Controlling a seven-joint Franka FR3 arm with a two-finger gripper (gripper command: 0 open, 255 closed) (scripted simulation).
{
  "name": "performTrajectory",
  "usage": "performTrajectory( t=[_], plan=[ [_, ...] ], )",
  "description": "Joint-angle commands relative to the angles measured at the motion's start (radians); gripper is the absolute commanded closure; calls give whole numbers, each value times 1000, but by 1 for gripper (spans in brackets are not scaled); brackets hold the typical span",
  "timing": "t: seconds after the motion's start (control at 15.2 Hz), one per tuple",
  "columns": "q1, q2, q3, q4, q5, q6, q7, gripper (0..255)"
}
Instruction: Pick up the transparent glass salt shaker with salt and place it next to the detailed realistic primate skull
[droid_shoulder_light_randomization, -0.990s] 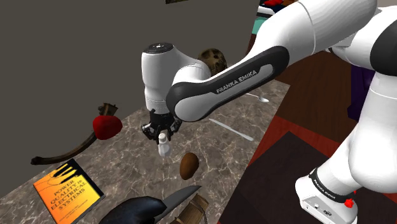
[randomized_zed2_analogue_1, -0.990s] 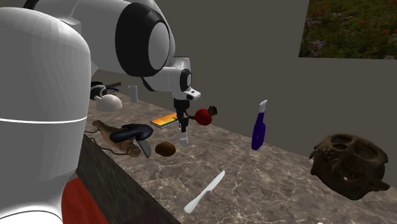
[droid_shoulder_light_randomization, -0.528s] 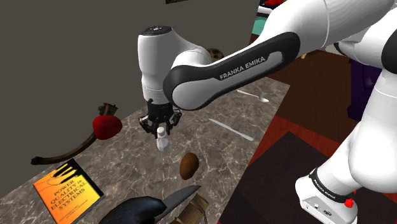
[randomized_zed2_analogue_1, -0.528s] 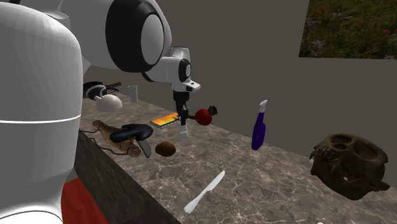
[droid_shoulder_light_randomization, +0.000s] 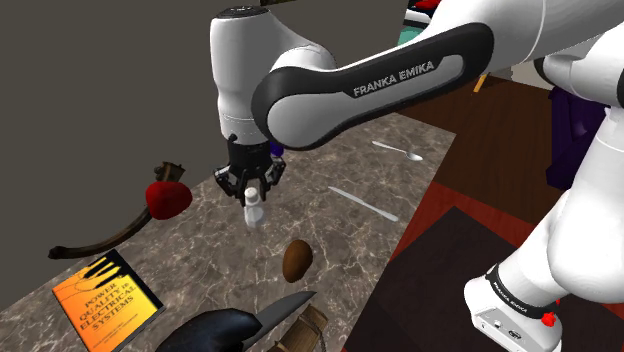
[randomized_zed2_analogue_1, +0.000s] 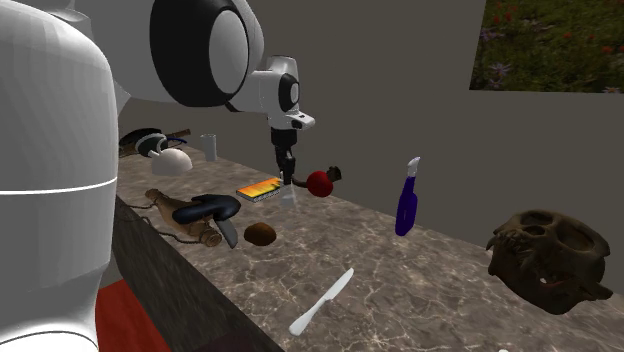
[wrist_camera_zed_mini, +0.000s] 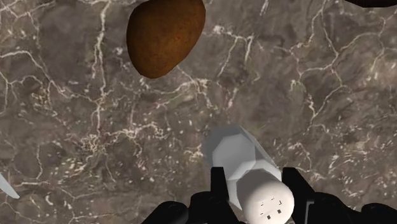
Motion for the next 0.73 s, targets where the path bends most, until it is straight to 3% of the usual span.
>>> performTrajectory(
  t=[0.0,0.66],
  plan=[
    [-2,-5,1,22,4,-26,-5,255],
    [2,-22,8,136,18,-154,-12,255]
  ],
)
